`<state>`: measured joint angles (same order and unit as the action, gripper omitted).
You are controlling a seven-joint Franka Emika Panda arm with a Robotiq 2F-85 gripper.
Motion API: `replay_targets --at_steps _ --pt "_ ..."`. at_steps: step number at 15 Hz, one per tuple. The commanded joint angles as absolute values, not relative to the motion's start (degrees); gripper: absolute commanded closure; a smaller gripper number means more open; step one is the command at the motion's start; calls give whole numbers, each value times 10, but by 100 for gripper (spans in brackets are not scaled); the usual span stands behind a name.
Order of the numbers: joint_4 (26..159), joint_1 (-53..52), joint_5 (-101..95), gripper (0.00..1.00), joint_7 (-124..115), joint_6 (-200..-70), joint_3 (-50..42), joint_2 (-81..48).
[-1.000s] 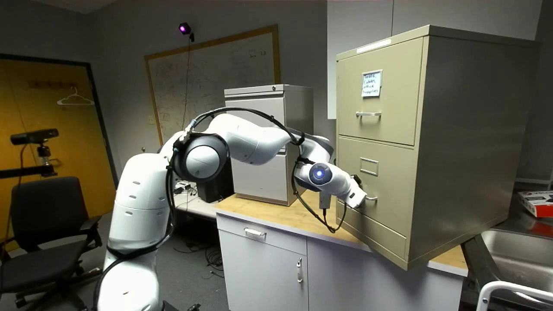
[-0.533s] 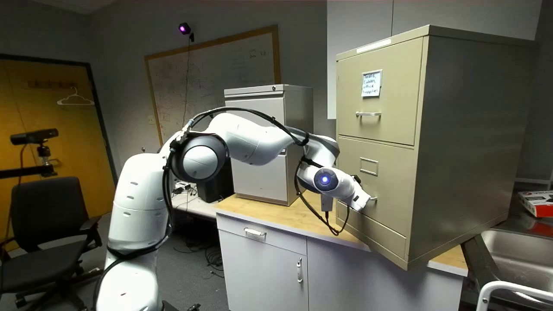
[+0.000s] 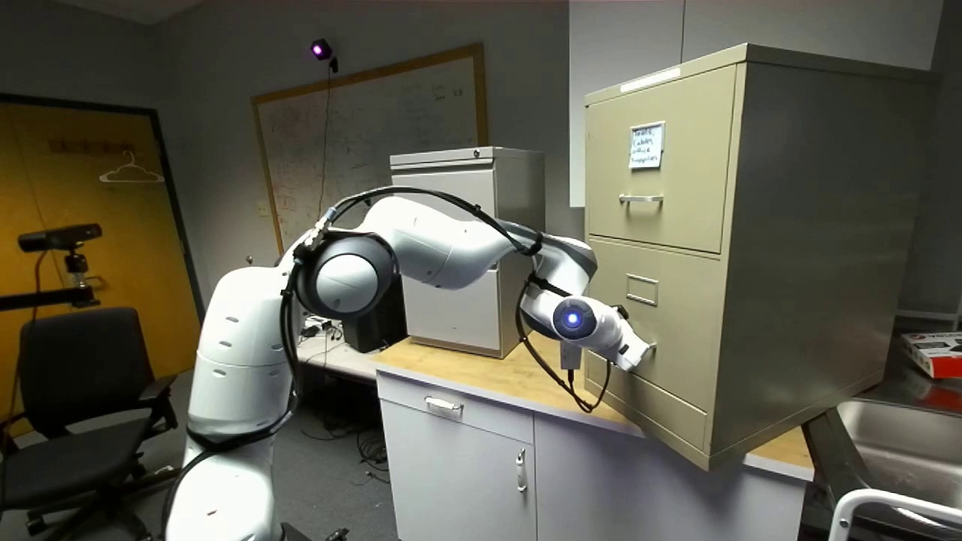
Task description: Open the bottom drawer of the cabinet on the right
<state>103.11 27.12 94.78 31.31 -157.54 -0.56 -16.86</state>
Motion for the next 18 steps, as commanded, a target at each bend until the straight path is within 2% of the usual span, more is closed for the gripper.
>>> replay_targets --at_steps 1,7,8,11,18 --pt "1146 276 985 98 343 -1503 13 -107" --pt "1160 312 1066 98 361 -1395 11 -114" --pt "1162 262 1076 98 349 -1365 -52 -115" --pt "1169 243 1091 98 341 -1309 -88 -123" --pt "1209 190 990 98 317 -1317 -143 -61"
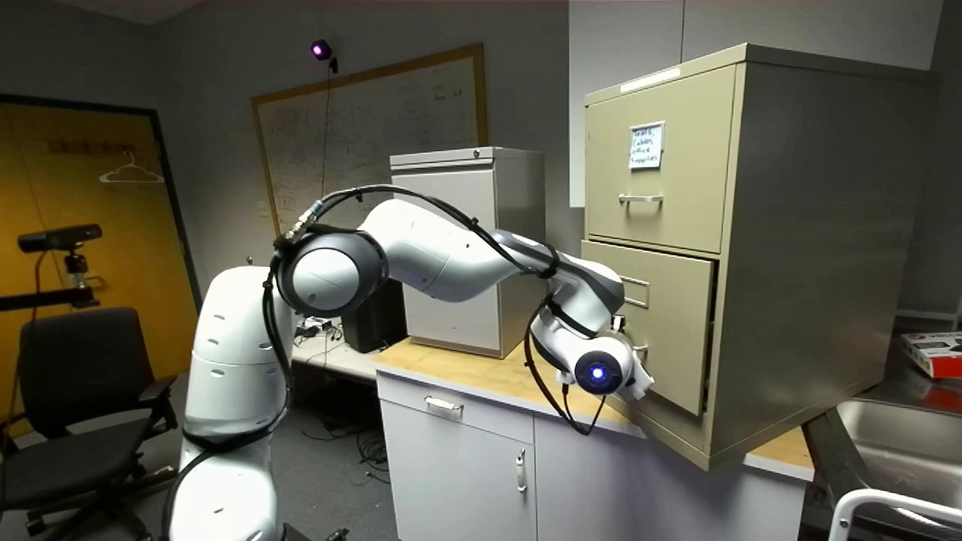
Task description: Open the bottom drawer of the cabinet on the right
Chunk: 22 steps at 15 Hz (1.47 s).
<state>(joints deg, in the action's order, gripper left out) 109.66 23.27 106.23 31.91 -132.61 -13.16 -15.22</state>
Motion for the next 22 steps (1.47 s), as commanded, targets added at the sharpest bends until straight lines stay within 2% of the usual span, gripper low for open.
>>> replay_targets --at_steps 1,9,22 --pt "1218 186 970 98 315 -1316 -145 -45" --pt "1324 158 752 98 236 -1392 -135 78" --pt "1550 163 616 98 213 -1413 -121 302"
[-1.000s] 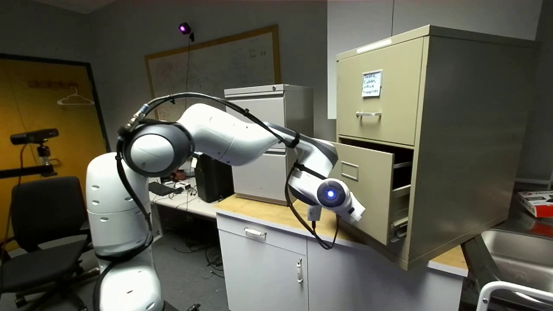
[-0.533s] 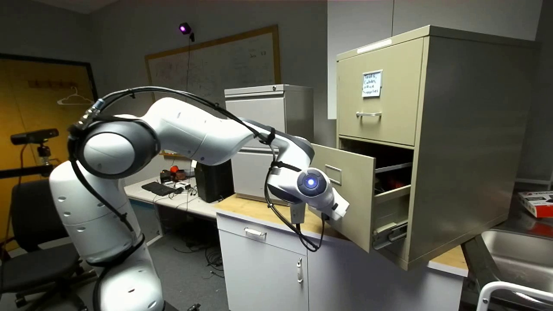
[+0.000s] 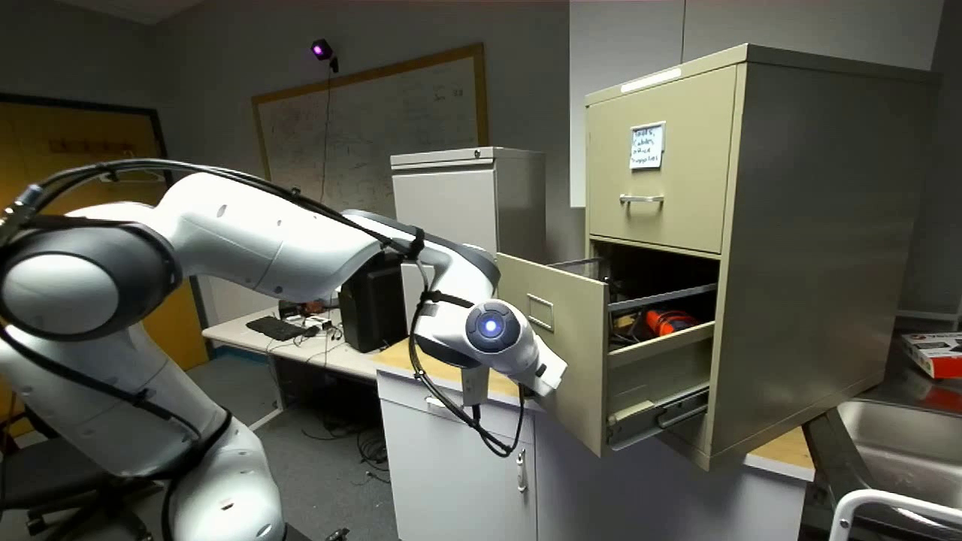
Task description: Open the bottom drawer of the cabinet on the right
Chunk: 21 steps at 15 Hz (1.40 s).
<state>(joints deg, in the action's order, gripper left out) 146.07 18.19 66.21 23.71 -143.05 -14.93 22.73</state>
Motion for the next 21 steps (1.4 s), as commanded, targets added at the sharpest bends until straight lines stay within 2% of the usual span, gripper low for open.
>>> replay_targets --at_steps 1,3,4,5,6,7,8,14,15,18,21 --pt "1566 163 605 98 200 -1418 -117 322" --pt "1597 163 578 98 166 -1429 -106 361" --pt "1610 164 564 65 147 -1435 -100 379" --pt "1623 162 551 65 132 -1442 -94 396" --pt "1634 161 533 60 116 -1448 -88 411" --pt "1646 161 515 53 99 -1455 -83 425" --pt "1589 199 527 47 103 -1430 -47 371" --pt "1592 325 423 3 16 -1438 102 397" --pt "1590 347 409 0 1 -1437 128 406" --pt "1589 402 388 0 -23 -1432 191 447" --pt "1606 406 390 0 -31 -1429 228 515"
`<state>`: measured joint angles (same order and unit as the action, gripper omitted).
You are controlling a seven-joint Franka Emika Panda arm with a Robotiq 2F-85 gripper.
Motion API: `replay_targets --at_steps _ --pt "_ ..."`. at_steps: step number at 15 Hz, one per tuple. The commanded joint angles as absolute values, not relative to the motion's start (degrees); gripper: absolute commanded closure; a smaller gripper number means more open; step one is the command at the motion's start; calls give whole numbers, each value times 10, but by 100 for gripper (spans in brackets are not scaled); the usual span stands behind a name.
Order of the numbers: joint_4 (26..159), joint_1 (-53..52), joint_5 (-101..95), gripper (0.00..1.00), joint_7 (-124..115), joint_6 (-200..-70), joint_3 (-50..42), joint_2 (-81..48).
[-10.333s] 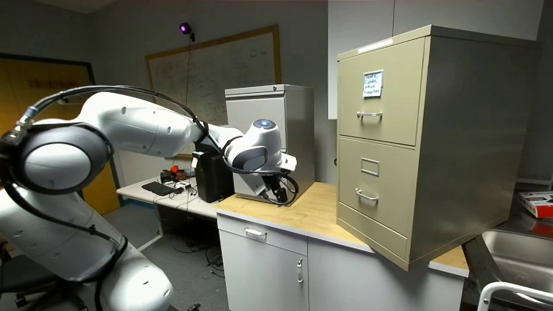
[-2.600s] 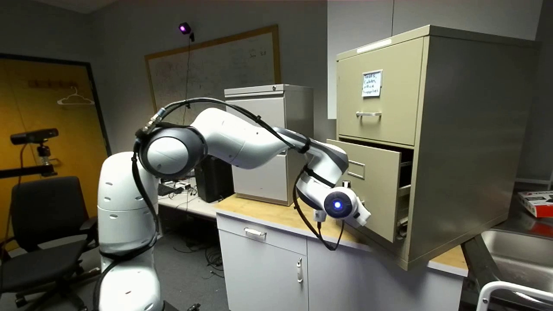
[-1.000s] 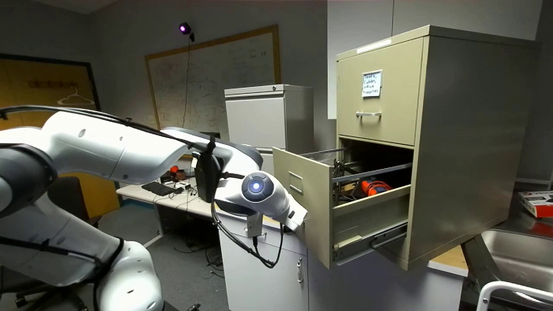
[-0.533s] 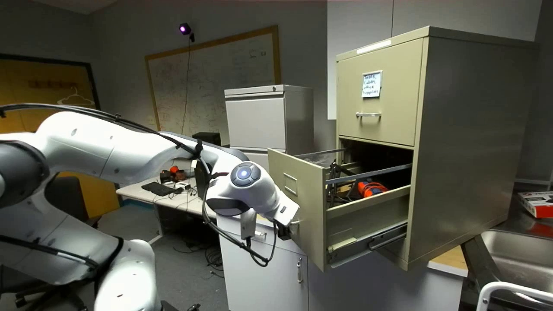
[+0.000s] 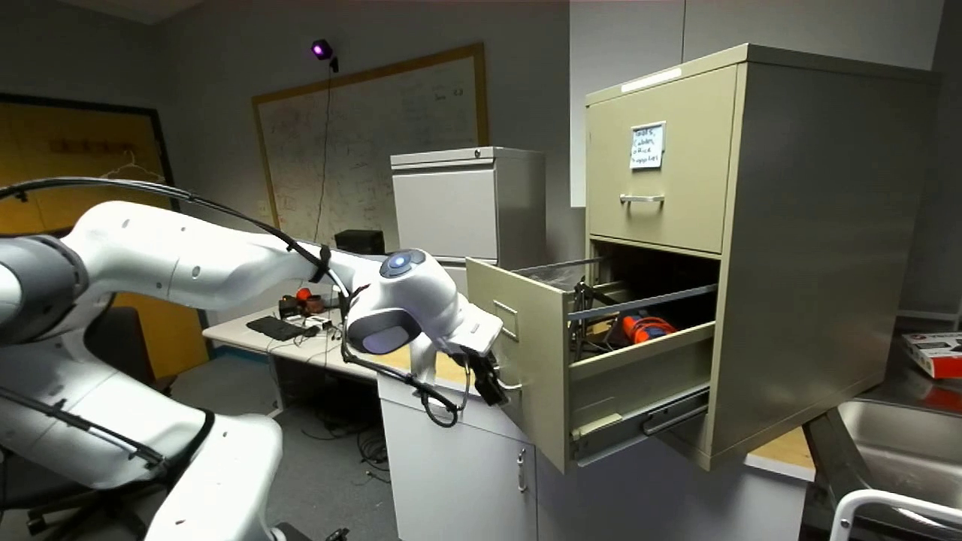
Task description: Open the bottom drawer of the cabinet on the right
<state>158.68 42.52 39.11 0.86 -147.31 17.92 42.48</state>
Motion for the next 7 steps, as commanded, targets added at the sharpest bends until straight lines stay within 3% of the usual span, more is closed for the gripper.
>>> replay_targets --at_steps 1,5,6,7 --pt "1590 407 393 0 -40 -1405 250 527" --pt "1589 341 381 0 -119 -1289 293 627" --pt "1590 253 311 0 -175 -1295 240 604" --pt "1585 233 294 0 -191 -1271 236 607"
